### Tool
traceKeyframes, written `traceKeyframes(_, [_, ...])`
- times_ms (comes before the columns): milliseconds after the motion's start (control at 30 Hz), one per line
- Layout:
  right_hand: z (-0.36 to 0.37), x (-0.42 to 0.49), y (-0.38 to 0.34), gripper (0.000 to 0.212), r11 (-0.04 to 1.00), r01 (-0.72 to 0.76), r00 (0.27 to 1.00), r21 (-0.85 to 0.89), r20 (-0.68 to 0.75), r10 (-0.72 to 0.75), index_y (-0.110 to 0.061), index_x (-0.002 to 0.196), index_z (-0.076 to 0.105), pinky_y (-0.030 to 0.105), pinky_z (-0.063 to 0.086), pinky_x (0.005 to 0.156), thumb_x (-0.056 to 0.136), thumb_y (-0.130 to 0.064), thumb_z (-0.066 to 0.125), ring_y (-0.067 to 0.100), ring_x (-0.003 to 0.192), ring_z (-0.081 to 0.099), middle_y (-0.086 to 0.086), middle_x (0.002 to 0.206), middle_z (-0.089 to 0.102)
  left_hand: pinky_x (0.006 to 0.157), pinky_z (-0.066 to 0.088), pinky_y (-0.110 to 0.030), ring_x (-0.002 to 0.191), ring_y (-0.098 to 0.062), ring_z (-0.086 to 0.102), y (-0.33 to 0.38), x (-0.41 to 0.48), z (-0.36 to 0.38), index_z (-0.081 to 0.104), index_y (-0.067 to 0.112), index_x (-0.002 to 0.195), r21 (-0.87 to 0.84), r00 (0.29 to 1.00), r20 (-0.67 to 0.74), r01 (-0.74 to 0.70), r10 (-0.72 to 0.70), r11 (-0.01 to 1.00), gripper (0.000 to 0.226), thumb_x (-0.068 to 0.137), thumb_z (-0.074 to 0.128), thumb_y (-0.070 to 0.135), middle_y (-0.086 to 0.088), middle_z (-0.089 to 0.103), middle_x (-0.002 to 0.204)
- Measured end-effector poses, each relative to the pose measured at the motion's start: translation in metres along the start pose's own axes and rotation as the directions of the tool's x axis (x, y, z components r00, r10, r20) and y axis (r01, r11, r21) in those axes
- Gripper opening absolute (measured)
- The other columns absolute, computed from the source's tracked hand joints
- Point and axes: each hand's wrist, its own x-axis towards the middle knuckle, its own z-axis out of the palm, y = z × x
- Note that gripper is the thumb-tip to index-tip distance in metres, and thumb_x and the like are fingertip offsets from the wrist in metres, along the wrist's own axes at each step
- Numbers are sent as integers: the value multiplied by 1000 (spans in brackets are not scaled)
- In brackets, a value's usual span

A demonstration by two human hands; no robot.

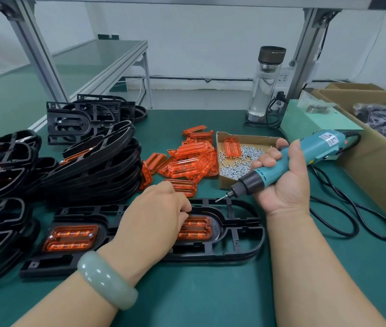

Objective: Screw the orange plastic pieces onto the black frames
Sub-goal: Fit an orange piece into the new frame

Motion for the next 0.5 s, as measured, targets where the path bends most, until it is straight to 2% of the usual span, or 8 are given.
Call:
traceKeyframes(67, [0, 0, 0, 20, 1000, -3, 1000, 0, -1, 3, -19, 91, 52, 19, 45, 54, 84, -37, 57, 4, 49, 45, -9, 63, 46, 88, 42, -26, 99, -10, 50, 0, -1, -6, 66, 36, 101, -12, 997, 72, -24, 25, 1000, 17, 92, 52, 35, 12, 49, 99])
traceKeyframes(200, [1, -2, 1, 18, 1000, -11, 1000, -4, 1, 11, -19, 90, 53, 19, 45, 54, 87, -37, 56, 4, 49, 45, -9, 62, 46, 91, 42, -28, 104, -15, 52, 4, 3, -9, 63, 38, 114, 62, 965, 259, -51, 34, 997, 25, 94, 49, 31, 8, 51, 108])
traceKeyframes(400, [3, -3, 2, 19, 1000, -17, 1000, -11, 3, 17, -20, 89, 53, 18, 45, 54, 83, -38, 57, 4, 49, 44, -9, 61, 46, 88, 40, -23, 103, -11, 50, 3, 0, -6, 62, 37, 114, 46, 968, 249, -36, 23, 998, 24, 94, 49, 30, 10, 49, 104])
traceKeyframes(500, [3, -3, 2, 18, 1000, -21, 1000, -10, -1, 21, -20, 89, 53, 18, 45, 53, 84, -37, 56, 4, 49, 44, -9, 61, 46, 89, 42, -25, 104, -12, 50, 4, 3, -7, 62, 37, 115, 44, 960, 281, -22, 9, 999, 25, 95, 49, 29, 9, 51, 109])
